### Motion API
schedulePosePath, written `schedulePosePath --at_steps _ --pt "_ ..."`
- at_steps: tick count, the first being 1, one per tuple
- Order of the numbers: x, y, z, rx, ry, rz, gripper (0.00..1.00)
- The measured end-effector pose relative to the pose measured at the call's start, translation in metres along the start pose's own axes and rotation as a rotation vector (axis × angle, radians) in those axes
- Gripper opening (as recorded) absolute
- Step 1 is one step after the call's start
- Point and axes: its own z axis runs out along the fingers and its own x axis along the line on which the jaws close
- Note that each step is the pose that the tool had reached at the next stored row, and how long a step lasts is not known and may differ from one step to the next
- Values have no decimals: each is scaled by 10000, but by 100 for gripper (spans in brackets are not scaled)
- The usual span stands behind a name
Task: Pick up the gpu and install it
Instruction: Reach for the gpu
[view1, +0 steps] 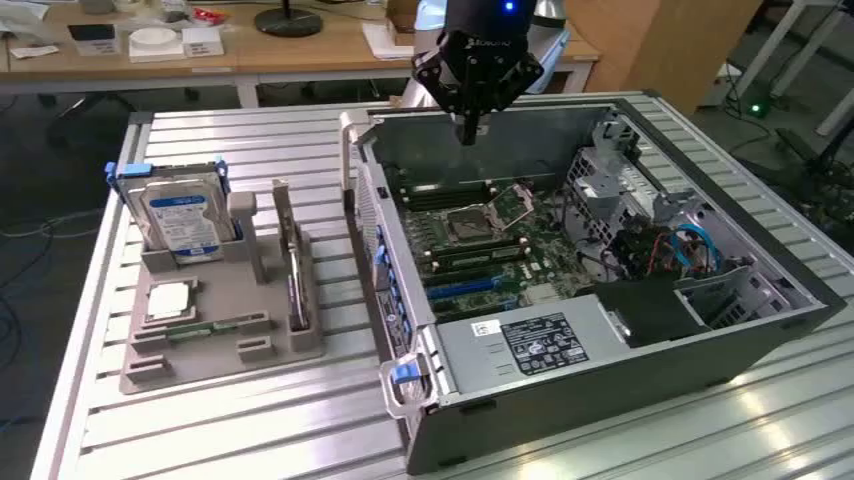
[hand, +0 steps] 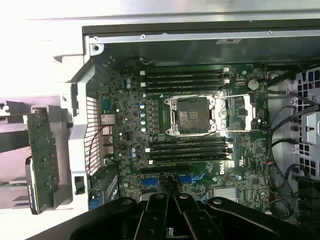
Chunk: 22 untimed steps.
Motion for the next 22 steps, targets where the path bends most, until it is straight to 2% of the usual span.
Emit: schedulePosePath --at_steps 3,9,22 --pt "2 0 0 0 0 -1 11" --pt "79 -6 -2 1 0 1 11" --pt "386 -31 -10 0 -1 0 11"
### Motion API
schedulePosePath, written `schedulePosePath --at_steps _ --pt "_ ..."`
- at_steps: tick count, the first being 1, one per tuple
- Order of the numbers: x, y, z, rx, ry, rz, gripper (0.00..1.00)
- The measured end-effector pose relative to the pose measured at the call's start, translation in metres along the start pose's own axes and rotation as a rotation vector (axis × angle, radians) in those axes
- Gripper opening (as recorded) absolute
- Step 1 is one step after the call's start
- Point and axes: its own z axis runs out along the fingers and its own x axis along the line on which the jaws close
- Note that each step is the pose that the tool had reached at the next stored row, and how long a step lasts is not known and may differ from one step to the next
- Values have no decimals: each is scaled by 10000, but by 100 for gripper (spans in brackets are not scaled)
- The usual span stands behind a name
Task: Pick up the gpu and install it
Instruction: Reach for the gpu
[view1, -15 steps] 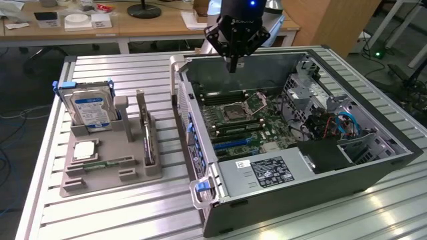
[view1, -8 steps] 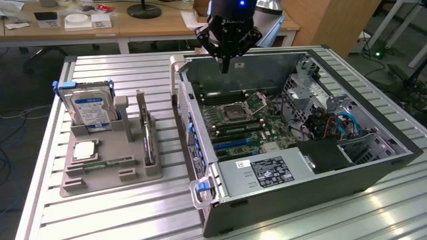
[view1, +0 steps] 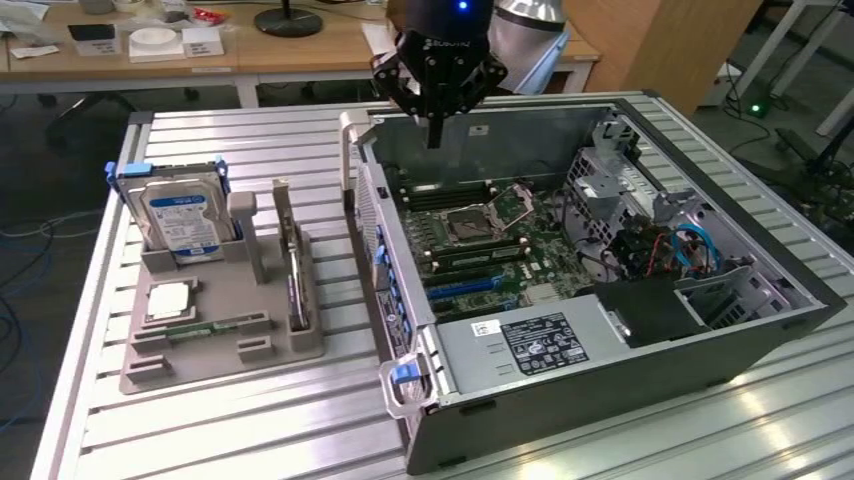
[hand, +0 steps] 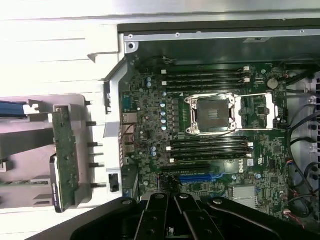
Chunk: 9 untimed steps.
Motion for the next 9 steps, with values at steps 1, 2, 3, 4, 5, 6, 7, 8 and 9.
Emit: schedulePosePath --at_steps 1,2,3,4,5,6,7,8,9 --pt "21 -2 -1 0 0 0 11" --pt "40 -3 -1 1 1 0 11" --pt "58 -4 -2 0 0 0 11" --pt "74 -5 -2 0 1 -1 11" --pt "91 -7 -2 0 0 -1 11" --pt "109 -8 -3 0 0 -1 11" --pt "128 -10 -3 0 1 -2 11" --pt "146 -11 -4 0 1 -1 11" --pt "165 -13 -4 1 1 -1 11"
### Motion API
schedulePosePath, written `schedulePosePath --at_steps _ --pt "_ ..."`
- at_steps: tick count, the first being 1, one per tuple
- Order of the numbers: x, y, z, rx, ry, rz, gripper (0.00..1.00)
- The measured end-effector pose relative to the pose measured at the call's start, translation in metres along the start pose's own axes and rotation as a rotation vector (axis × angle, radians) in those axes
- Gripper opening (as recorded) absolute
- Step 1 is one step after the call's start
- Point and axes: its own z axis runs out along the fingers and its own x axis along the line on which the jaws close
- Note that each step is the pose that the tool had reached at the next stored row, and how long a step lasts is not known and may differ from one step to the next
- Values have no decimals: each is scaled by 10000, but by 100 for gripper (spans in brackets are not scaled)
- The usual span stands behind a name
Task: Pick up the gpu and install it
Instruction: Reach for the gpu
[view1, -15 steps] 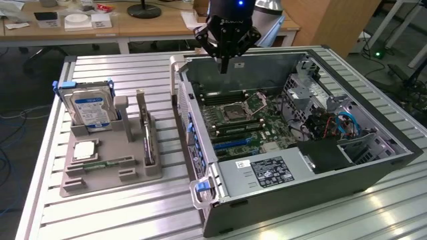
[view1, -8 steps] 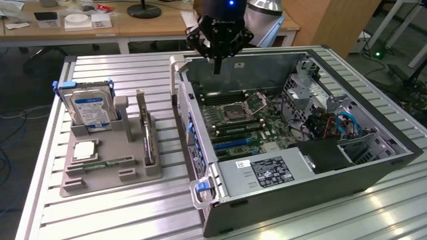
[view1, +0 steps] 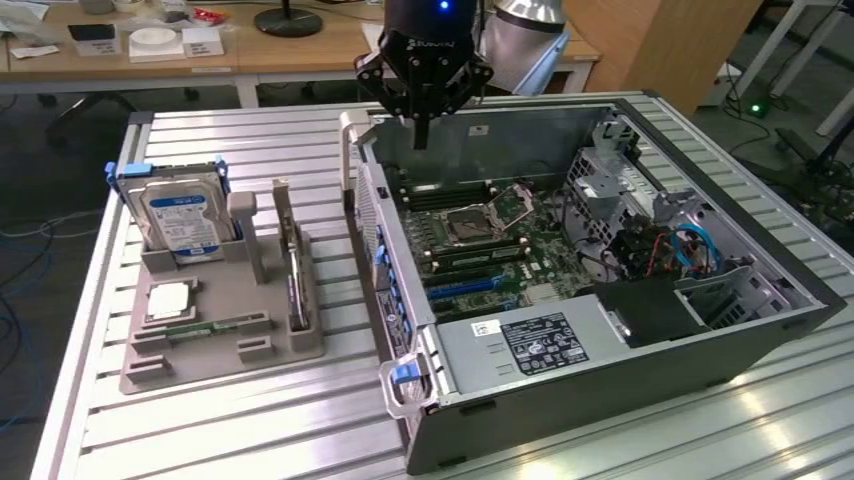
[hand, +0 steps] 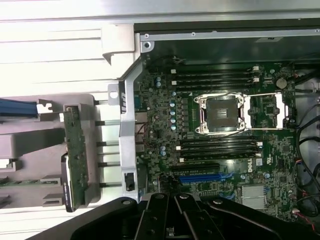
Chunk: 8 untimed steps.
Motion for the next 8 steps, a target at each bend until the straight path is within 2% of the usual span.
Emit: schedulePosePath --at_steps 8 --pt "144 -11 -3 0 0 -1 11"
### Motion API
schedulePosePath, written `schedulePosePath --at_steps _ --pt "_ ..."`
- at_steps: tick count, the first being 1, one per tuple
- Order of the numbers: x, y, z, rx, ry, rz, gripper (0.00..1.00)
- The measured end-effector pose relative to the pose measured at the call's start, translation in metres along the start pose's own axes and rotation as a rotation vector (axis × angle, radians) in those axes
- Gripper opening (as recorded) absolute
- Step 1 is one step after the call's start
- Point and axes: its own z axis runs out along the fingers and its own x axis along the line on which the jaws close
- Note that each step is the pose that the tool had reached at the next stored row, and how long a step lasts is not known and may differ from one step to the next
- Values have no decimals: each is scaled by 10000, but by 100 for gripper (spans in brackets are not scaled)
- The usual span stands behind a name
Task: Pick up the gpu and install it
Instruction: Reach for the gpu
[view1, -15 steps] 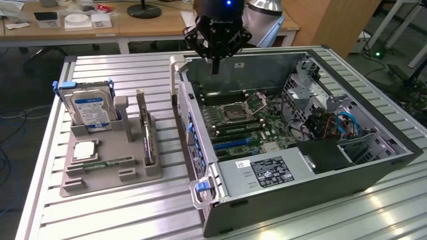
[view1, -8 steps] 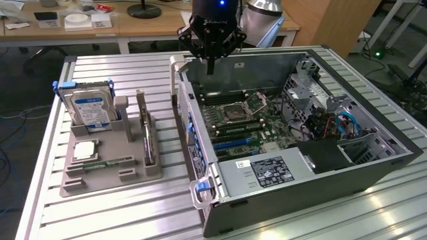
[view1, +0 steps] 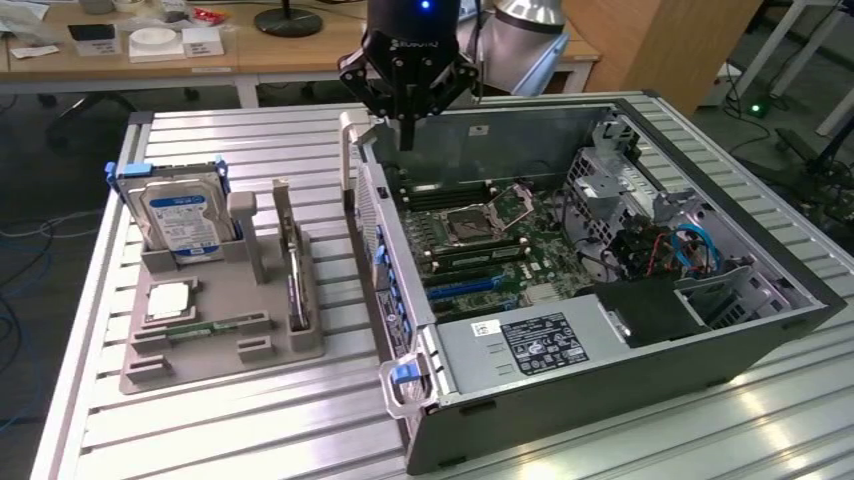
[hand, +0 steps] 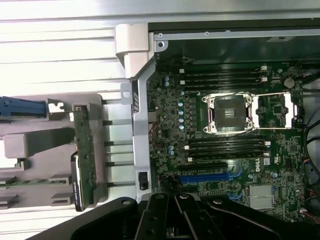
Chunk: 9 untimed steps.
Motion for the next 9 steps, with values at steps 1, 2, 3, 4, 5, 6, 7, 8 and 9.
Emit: schedulePosePath --at_steps 1,2,3,4,5,6,7,8,9 --pt "17 -1 0 0 0 0 11" --pt "35 -2 0 0 0 1 11" --pt "52 -4 -1 0 0 1 11" --pt "70 -5 -1 0 0 1 11" --pt "90 -6 -2 0 1 1 11" --pt "106 -8 -2 0 0 0 11" --pt "123 -9 -2 0 0 0 11" --pt "139 -10 -3 0 0 0 11" --pt "156 -12 -3 0 0 0 11"
